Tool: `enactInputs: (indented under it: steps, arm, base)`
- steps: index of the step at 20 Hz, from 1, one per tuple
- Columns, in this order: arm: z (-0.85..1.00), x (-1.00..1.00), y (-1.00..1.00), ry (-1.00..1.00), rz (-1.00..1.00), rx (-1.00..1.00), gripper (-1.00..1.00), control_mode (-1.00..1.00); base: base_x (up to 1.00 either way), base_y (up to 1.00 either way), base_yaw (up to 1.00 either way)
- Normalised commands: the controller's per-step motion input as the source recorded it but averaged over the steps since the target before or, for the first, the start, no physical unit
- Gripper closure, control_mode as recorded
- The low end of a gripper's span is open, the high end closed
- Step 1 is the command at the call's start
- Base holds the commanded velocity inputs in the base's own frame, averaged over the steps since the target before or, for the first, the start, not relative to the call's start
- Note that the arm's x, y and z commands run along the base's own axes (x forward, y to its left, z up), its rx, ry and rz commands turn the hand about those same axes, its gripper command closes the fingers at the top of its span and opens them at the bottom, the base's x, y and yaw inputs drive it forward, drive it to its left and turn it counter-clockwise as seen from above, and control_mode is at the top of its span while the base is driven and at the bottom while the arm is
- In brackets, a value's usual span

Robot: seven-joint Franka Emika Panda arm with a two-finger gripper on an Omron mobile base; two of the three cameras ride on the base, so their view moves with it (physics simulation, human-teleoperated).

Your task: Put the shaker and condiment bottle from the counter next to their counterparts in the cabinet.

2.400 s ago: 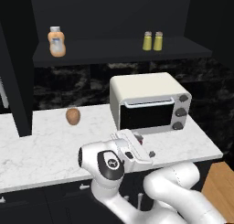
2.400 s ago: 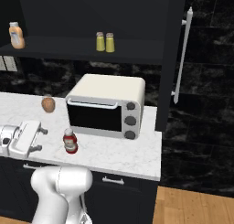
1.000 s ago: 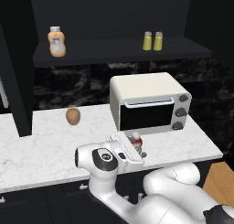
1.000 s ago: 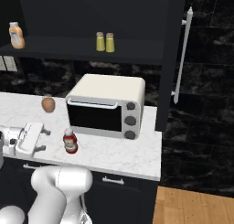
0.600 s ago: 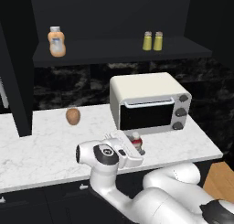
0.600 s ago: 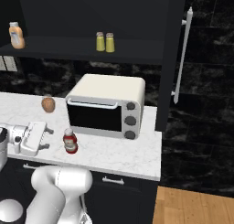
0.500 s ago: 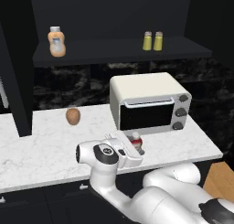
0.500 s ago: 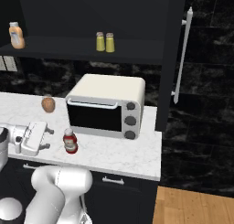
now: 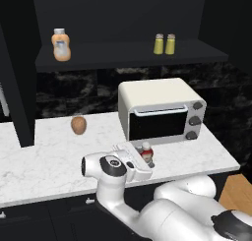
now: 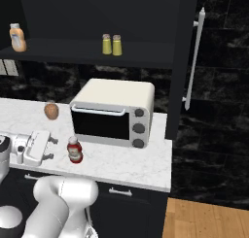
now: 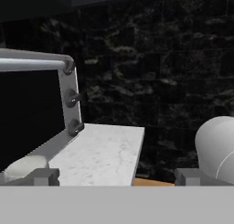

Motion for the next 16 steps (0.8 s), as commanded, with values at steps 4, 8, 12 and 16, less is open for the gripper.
enactInputs:
  steps: [4,8,12,16]
  arm:
    - [-0.01,0.15,0.0,0.0,0.0,0.02,-1.0,-1.0]
    - [-0.07,0.2,0.0,0.0,0.01,0.02,-1.0,-1.0]
    - [-0.17,0.2,0.0,0.0,0.02,0.02,-1.0,-1.0]
    - [-0.19,0.22,0.0,0.0,0.01,0.02,-1.0,-1.0]
  base:
    - [0.0,0.0,0.0]
    - [0.0,0.0,0.0]
    - [0.0,0.0,0.0]
    - [0.0,0.0,0.0]
